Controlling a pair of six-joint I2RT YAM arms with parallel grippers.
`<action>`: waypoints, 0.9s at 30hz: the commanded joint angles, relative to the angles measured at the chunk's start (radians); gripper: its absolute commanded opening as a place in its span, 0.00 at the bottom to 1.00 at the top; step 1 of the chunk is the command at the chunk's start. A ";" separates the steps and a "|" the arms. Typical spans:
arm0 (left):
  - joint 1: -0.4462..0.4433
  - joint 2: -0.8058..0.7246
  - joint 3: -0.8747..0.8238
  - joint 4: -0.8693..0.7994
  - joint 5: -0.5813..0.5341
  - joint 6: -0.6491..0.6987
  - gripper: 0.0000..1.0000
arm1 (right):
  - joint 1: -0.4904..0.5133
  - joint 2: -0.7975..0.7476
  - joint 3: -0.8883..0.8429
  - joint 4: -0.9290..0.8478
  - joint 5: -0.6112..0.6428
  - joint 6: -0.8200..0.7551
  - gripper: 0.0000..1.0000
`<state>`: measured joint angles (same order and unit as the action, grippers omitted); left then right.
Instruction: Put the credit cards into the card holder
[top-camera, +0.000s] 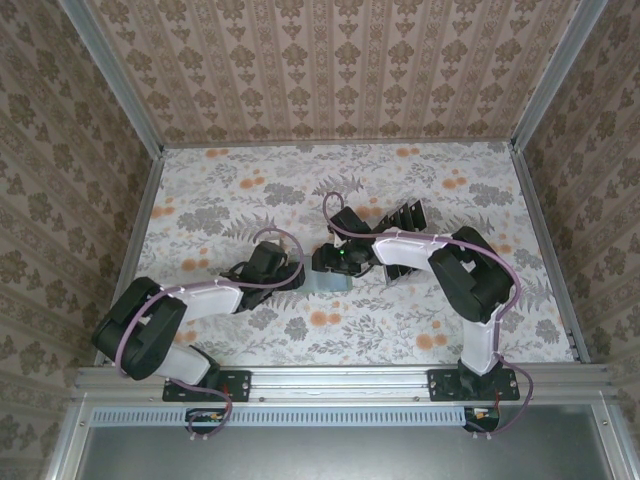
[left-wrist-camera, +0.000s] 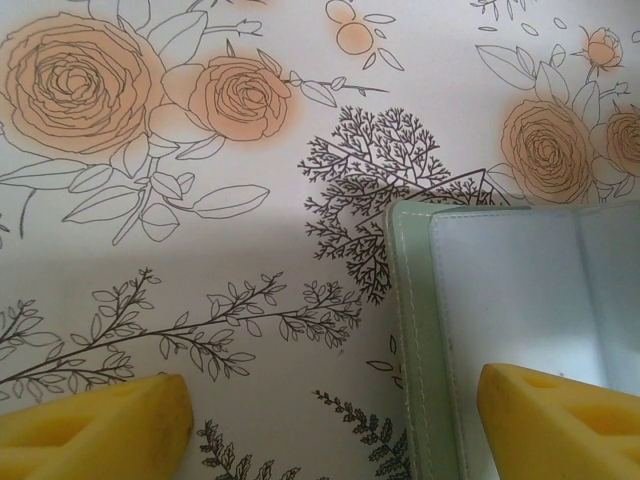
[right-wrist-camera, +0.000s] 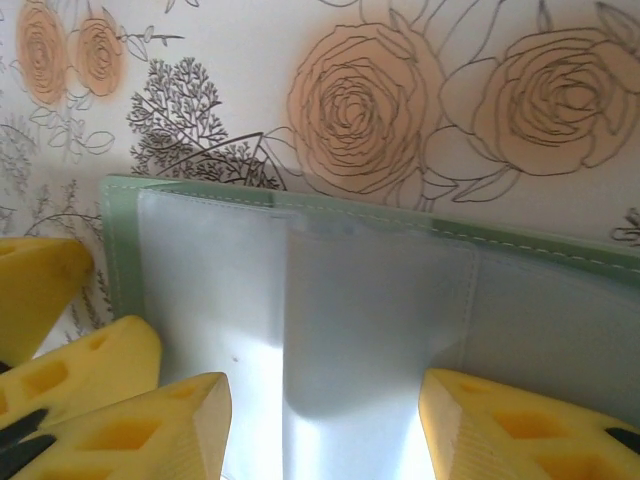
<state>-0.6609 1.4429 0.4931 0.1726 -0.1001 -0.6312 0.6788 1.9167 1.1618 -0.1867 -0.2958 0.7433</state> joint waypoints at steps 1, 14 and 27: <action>-0.003 0.058 -0.033 0.032 0.061 -0.010 0.80 | 0.008 0.039 -0.005 0.026 -0.053 0.049 0.55; 0.004 -0.131 -0.052 -0.048 0.028 0.005 0.81 | 0.019 0.043 0.007 0.075 -0.078 0.105 0.55; -0.051 -0.268 -0.115 -0.052 0.047 0.049 0.81 | 0.030 0.059 0.035 0.072 -0.080 0.126 0.56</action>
<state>-0.6865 1.1992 0.4000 0.1337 -0.0666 -0.6216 0.6987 1.9495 1.1690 -0.1013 -0.3534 0.8494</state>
